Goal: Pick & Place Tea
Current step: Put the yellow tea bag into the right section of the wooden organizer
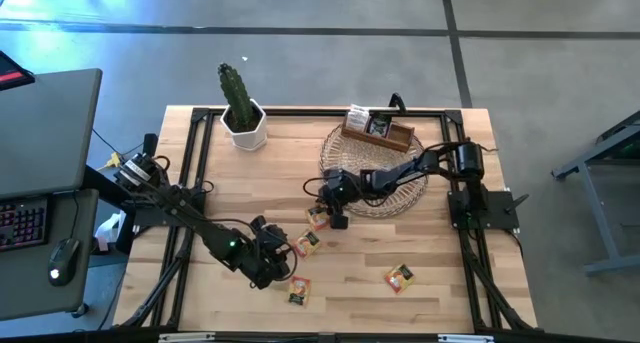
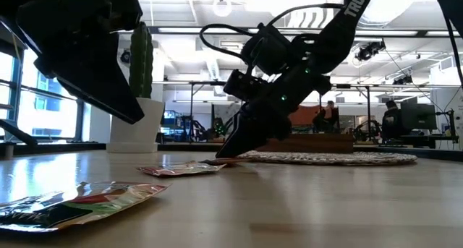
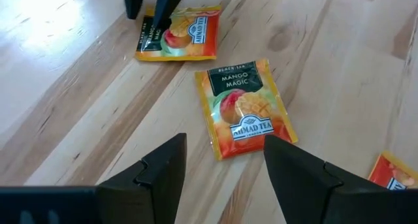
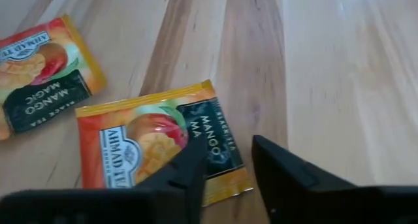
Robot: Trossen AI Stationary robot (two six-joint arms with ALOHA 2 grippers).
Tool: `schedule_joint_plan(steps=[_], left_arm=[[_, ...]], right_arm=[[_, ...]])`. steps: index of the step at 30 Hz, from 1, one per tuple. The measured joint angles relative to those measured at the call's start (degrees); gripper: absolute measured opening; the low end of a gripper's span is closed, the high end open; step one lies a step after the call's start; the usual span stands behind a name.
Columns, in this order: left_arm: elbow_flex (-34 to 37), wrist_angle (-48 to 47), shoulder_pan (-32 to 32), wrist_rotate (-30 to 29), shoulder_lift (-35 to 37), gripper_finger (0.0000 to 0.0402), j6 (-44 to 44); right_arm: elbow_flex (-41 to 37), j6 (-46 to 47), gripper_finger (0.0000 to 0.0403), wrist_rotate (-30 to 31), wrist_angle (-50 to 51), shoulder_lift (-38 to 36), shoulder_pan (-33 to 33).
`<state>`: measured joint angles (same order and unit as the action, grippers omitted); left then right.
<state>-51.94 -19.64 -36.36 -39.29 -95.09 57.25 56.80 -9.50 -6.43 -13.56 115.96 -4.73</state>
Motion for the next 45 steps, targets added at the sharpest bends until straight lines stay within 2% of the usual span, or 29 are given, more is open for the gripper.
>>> schedule_joint_plan(steps=[5,7,11,16,21,27,34,38,41,45], left_arm=[[0.0,0.0,-0.02,0.0,0.0,0.0202,0.0],[0.0,0.0,-0.02,0.0,0.0,0.0202,0.0],[0.0,0.0,0.02,0.8,0.0,0.0202,0.04],[0.0,-0.12,-0.02,0.81,0.0,0.0202,0.07],[0.0,0.03,-0.02,1.07,0.0,0.0202,0.5],[0.0,-0.02,-0.02,1.51,0.0,0.0202,0.61],[0.0,0.0,-0.02,1.47,-0.02,0.0202,0.59],[0.0,0.0,-0.02,1.49,-0.02,0.0202,0.59],[0.0,0.0,-0.02,1.5,-0.02,0.0202,0.57],[0.0,-0.02,-0.02,1.51,-0.02,0.0202,0.5]], right_arm=[[-0.02,0.34,0.0033,-0.88,0.15,0.09,0.02],[-0.07,0.14,0.0009,-0.97,0.12,0.09,0.02],[-0.17,0.28,0.0016,-0.47,-0.73,-0.2,0.26],[-0.38,-0.64,0.0004,1.7,0.35,-2.66,1.46],[-0.39,-0.15,0.0036,2.0,0.34,-4.3,3.2],[-0.35,-3.2,0.0097,2.25,0.28,-4.74,5.86],[-0.33,-11.18,0.0181,9.74,2.23,-4.76,6.76],[-0.39,-10.54,0.0215,7.63,2.82,-4.83,4.89],[-0.42,-9.53,0.0227,6.69,4.33,-4.98,3.76],[-0.35,-6.11,0.0228,0.3,4.59,-3.79,1.96]])
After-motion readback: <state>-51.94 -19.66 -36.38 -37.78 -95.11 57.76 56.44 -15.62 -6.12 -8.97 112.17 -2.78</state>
